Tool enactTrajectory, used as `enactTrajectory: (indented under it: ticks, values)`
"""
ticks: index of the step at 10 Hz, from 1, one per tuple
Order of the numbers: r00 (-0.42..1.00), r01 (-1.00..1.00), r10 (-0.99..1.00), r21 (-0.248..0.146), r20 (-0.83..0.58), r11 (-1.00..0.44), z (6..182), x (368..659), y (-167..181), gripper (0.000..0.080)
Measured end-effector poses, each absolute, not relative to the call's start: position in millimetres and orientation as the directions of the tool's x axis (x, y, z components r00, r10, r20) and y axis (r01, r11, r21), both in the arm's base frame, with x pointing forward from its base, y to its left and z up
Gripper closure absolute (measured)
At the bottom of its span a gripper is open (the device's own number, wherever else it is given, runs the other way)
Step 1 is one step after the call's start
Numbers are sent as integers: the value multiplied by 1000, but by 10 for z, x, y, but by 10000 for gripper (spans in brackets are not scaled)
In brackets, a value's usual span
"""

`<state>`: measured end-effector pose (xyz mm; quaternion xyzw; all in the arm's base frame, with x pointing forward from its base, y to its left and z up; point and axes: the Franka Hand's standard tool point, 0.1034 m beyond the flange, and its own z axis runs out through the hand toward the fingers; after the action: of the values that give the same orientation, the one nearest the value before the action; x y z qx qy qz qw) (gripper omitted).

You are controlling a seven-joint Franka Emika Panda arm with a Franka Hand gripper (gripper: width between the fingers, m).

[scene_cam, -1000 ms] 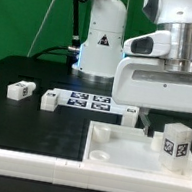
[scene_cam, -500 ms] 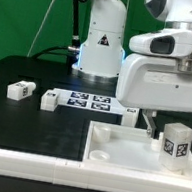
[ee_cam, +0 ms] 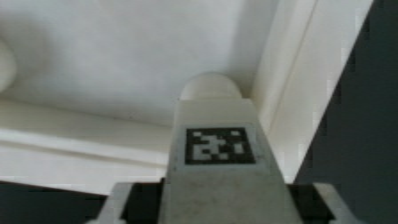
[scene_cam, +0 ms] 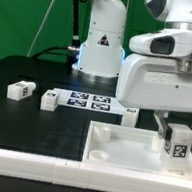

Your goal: Assemble one leg

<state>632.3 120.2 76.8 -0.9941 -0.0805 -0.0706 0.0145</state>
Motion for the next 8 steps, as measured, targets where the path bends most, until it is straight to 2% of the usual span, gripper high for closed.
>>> enactTrajectory:
  ticks: [2,5,7,8]
  values:
    - [979,150,145,-20,143,-989,767,6322,1204,510]
    - [936,-313,-324,-93,137,-945,757,6316,1194,510]
    - [838,-522,-534,-123,111,-844,751,6316,1187,509]
    - [737,-656,-670,-143,88,-741,748,6311,1190,509]
